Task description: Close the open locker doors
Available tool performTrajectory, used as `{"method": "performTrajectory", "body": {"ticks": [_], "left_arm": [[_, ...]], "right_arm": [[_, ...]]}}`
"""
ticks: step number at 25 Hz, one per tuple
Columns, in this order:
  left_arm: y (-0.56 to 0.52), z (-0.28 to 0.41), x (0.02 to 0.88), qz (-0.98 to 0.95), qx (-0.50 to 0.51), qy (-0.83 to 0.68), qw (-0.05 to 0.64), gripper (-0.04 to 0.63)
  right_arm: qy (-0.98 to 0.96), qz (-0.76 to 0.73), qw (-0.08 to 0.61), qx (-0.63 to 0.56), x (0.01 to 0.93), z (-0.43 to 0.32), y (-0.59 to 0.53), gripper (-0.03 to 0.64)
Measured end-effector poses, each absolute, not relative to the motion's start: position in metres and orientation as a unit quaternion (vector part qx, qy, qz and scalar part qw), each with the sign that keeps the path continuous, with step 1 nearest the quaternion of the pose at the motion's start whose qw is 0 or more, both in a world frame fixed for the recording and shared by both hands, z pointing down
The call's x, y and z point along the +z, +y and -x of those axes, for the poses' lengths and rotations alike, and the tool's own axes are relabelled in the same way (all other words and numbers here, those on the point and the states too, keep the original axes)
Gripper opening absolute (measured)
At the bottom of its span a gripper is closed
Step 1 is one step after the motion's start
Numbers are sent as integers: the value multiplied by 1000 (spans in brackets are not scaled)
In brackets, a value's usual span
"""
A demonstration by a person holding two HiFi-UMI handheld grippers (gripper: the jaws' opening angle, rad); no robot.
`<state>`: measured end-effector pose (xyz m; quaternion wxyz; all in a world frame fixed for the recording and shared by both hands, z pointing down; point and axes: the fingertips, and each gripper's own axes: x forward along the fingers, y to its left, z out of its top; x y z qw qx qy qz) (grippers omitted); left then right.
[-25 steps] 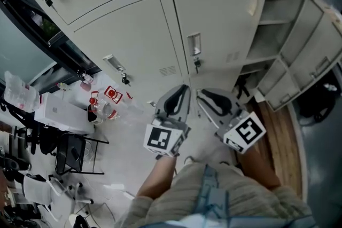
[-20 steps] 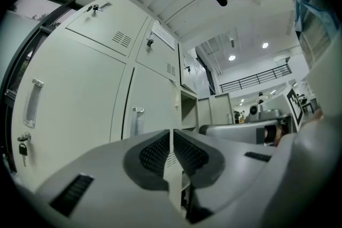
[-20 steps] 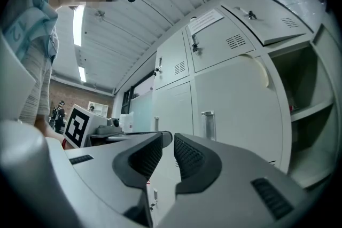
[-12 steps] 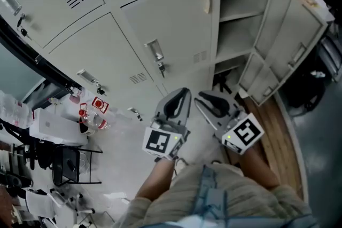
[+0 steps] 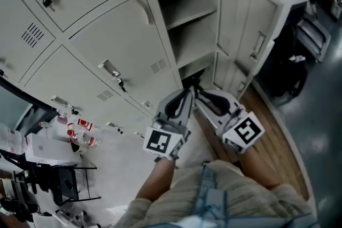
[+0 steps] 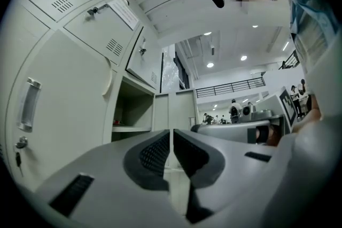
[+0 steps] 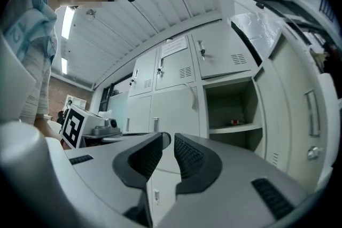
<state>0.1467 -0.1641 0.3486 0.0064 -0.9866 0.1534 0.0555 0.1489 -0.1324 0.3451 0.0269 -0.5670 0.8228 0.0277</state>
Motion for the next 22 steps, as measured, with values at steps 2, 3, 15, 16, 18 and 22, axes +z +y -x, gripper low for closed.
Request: {"method": "performTrajectory", "body": {"ticks": [2,3,15,16,18,22], "left_arm": [[-153,-168,348,989,58,139,6,5],[-148,-179,347,989,59,132,6,5],[-101,-288,351,998,60,3,15,5],[-102,-295,351,998,60,-7,13,5],[-102,-310,352,998,60,-28,11,5],[-104,-338,354,996,58,-62,10,5]], "right_arm": [[815,578,24,27,345,-169,-121,62],[811,584,23,27,345,-179,-114,62],[726,687,11,29,357,-310,-74,63],[718,696,10,27,357,-318,-73,62],[699,715,9,29,358,-336,-71,61],[671,741,3,28,359,-365,-68,63]]}}
